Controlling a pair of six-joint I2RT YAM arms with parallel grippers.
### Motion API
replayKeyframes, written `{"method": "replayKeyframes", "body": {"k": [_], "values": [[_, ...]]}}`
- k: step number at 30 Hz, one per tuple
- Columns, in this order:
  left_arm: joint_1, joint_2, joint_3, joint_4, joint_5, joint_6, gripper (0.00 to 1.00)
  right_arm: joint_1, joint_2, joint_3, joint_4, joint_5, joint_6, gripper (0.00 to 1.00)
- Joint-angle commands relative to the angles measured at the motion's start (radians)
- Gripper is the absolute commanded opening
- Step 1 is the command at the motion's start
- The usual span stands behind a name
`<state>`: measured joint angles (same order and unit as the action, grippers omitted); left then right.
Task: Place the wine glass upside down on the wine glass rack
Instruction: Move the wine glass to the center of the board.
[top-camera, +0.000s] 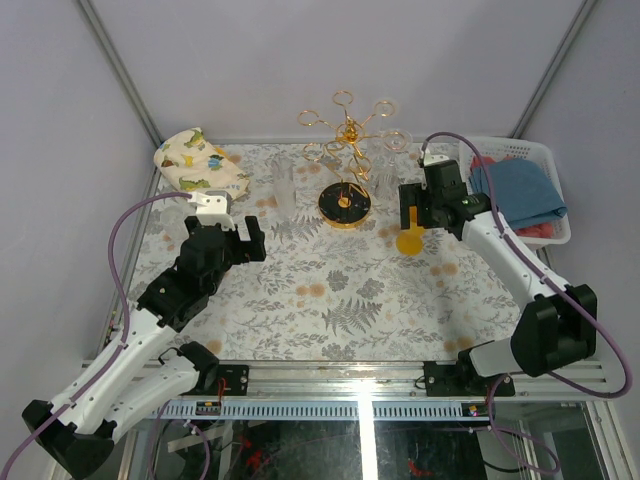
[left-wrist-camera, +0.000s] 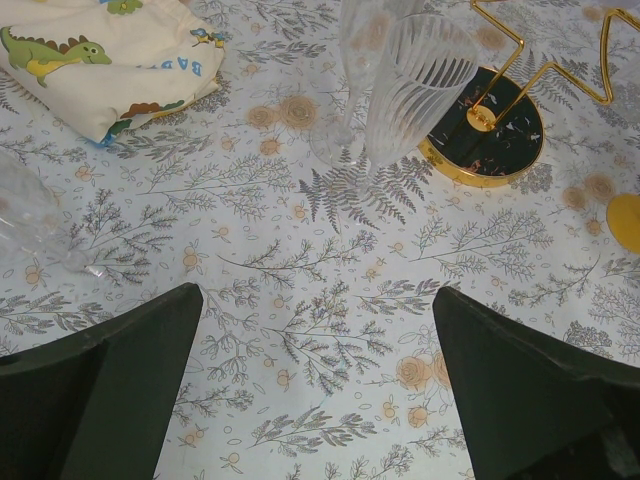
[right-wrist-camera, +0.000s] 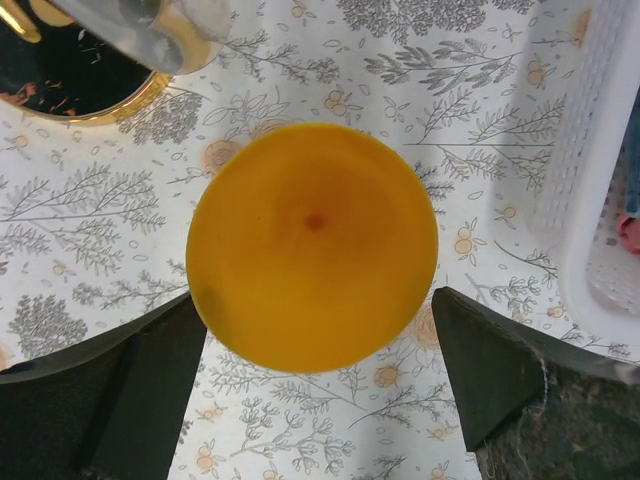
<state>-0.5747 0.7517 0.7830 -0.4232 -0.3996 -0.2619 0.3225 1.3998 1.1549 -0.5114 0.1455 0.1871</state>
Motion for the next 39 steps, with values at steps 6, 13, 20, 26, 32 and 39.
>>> {"method": "replayKeyframes", "body": {"k": [6, 13, 20, 26, 32, 39], "values": [[0.007, -0.004, -0.008, 0.001, 0.005, -0.005, 1.00, 0.003, 0.102, 0.100, 0.056, -0.010, -0.059, 0.99], [0.007, -0.004, -0.007, 0.002, 0.004, -0.005, 1.00, 0.004, 0.137, 0.121, 0.059, 0.009, -0.101, 0.99], [0.006, -0.004, -0.008, 0.001, 0.008, -0.005, 1.00, 0.004, 0.156, 0.119, 0.076, 0.047, -0.127, 0.99], [0.007, -0.004, -0.007, 0.001, 0.007, -0.005, 1.00, 0.003, 0.175, 0.129, 0.089, 0.008, -0.135, 0.99], [0.007, -0.004, -0.008, 0.000, 0.005, -0.004, 1.00, 0.003, 0.169, 0.103, 0.104, -0.045, -0.138, 0.99], [0.007, -0.001, -0.007, 0.002, 0.010, -0.003, 1.00, 0.003, 0.137, 0.061, 0.084, -0.071, -0.136, 1.00]]}}
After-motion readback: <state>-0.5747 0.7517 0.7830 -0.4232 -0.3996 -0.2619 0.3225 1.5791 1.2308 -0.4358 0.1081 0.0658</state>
